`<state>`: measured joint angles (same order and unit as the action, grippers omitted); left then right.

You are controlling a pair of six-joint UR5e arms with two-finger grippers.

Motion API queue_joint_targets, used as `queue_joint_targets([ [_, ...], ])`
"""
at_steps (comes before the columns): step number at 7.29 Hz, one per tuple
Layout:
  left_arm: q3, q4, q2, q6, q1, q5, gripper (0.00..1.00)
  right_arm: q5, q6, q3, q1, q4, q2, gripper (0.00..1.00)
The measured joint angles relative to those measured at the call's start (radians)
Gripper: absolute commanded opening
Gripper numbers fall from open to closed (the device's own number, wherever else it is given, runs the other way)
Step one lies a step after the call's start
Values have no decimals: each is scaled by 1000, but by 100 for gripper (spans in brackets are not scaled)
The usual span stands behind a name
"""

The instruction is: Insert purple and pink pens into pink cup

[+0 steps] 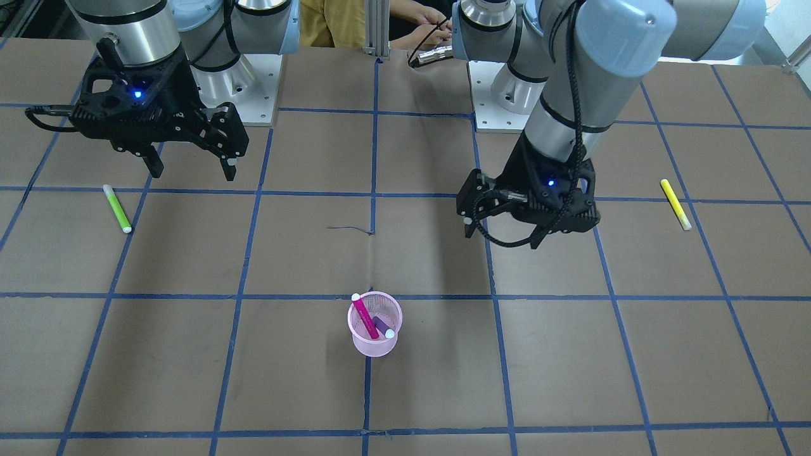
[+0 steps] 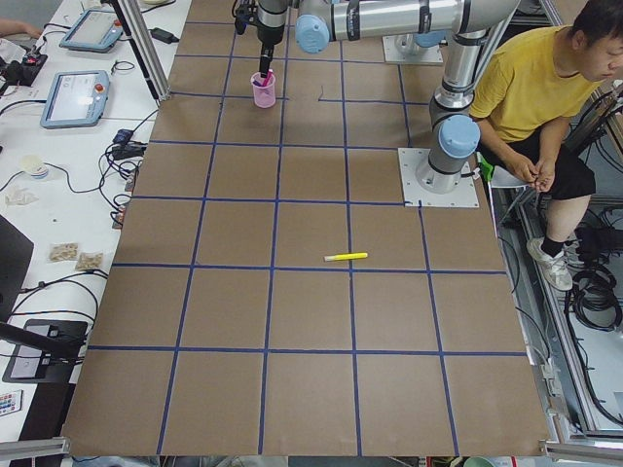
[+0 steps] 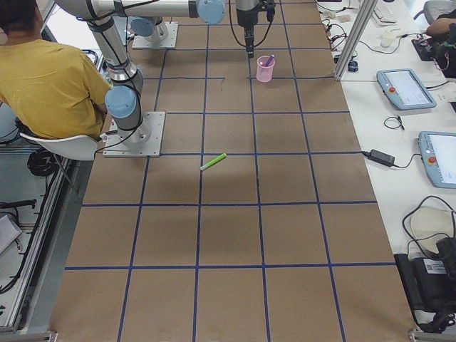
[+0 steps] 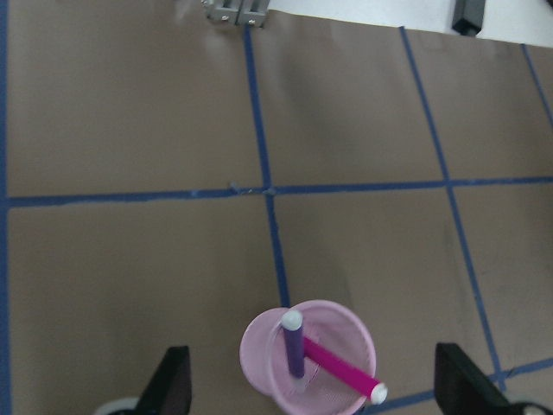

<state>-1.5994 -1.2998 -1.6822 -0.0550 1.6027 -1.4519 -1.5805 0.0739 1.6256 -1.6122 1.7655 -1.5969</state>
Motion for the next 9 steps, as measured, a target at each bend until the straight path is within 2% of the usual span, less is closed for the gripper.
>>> queue_joint_targets([
  [2,19,-205,85,-25,-57,-67,100,0,1,-4,0,0,0,100],
  [3,23,-244,104,-22,-66,-103,100,0,0,-4,0,0,0,100],
  [9,72,-233,95,6,-51,-123,100,1,11,-1,0,6,0,100],
])
